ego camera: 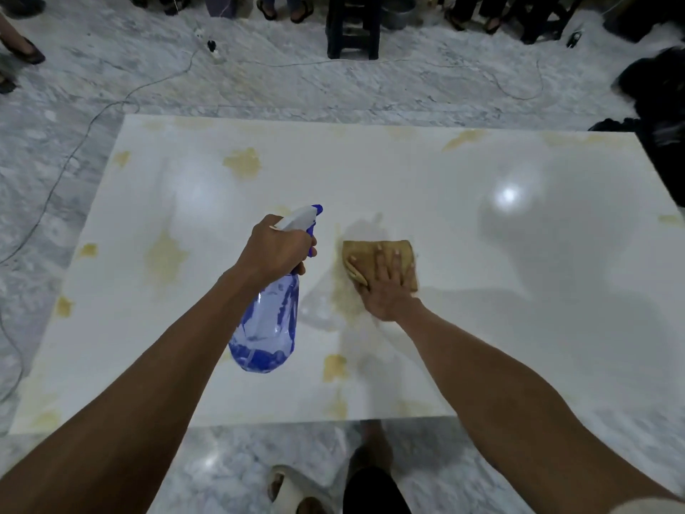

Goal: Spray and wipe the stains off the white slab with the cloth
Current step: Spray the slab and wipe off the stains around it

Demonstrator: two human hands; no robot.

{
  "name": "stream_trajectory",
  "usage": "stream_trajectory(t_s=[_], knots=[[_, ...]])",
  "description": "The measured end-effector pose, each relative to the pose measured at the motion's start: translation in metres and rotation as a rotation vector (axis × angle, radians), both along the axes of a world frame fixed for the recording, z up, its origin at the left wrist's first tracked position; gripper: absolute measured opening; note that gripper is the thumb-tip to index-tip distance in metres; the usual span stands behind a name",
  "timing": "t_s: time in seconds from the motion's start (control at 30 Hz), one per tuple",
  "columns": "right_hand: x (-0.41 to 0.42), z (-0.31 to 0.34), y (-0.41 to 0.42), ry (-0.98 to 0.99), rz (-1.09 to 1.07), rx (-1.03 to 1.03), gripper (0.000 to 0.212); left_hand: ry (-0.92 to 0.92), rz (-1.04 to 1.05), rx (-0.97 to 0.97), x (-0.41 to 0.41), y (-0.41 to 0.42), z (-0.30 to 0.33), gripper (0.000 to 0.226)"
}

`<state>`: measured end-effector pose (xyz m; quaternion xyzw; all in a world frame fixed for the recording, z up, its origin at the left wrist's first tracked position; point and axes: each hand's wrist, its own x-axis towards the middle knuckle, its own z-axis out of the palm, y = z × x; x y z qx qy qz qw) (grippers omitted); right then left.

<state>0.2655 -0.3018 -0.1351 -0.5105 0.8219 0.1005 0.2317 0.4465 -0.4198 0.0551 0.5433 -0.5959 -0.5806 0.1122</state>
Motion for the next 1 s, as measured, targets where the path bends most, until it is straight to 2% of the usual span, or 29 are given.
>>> stream_trajectory(t_s=[0.07, 0.13, 0.23, 0.3, 0.33, 0.4, 0.47, 0.53, 0.6, 0.67, 0.73, 0.8, 0.87, 1.0], knots=[[0.019, 0.004, 0.034, -0.051, -0.024, 0.043, 0.074, 0.008, -0.011, 0.023, 0.011, 0.017, 0.000, 0.019], [0.036, 0.013, 0.065, -0.097, -0.027, 0.068, 0.086, 0.008, -0.020, 0.050, 0.019, 0.029, 0.001, 0.030], [0.030, 0.039, 0.074, -0.360, -0.142, 0.047, 0.064, -0.001, -0.028, 0.073, 0.023, 0.038, 0.002, 0.042], [0.003, 0.063, 0.050, -0.656, -0.379, -0.170, 0.046, 0.010, -0.037, 0.071, 0.019, 0.033, 0.007, 0.050], [-0.014, 0.077, 0.035, -0.730, -0.510, -0.302, 0.040, 0.013, -0.036, 0.067, 0.016, 0.027, 0.009, 0.052], [-0.049, 0.099, -0.001, -0.792, -0.684, -0.493, 0.035, 0.011, -0.019, 0.043, 0.008, 0.010, 0.013, 0.058], [-0.074, 0.116, -0.043, -0.815, -0.723, -0.609, 0.039, 0.014, -0.006, 0.009, 0.001, -0.010, 0.017, 0.058], [-0.083, 0.127, -0.095, -0.732, -0.615, -0.675, 0.040, 0.013, 0.004, -0.011, -0.005, -0.028, 0.018, 0.045], [-0.085, 0.122, -0.148, -0.616, -0.396, -0.640, 0.045, 0.009, 0.034, -0.023, -0.009, -0.046, 0.015, 0.035], [-0.079, 0.091, -0.190, -0.438, -0.198, -0.453, 0.048, 0.013, 0.068, -0.034, -0.008, -0.057, 0.007, 0.037], [-0.062, 0.048, -0.207, -0.318, -0.101, -0.200, 0.053, 0.013, 0.072, -0.047, -0.005, -0.064, -0.006, 0.029], [-0.039, 0.021, -0.197, -0.210, 0.003, -0.055, 0.060, -0.005, 0.068, -0.060, 0.001, -0.065, -0.019, 0.018], [-0.023, 0.003, -0.176, -0.147, 0.094, -0.029, 0.061, -0.041, 0.066, -0.056, 0.010, -0.060, -0.030, 0.017], [0.010, 0.008, -0.111, -0.138, 0.156, 0.018, 0.059, -0.018, 0.064, -0.007, 0.027, -0.034, -0.027, 0.019]])
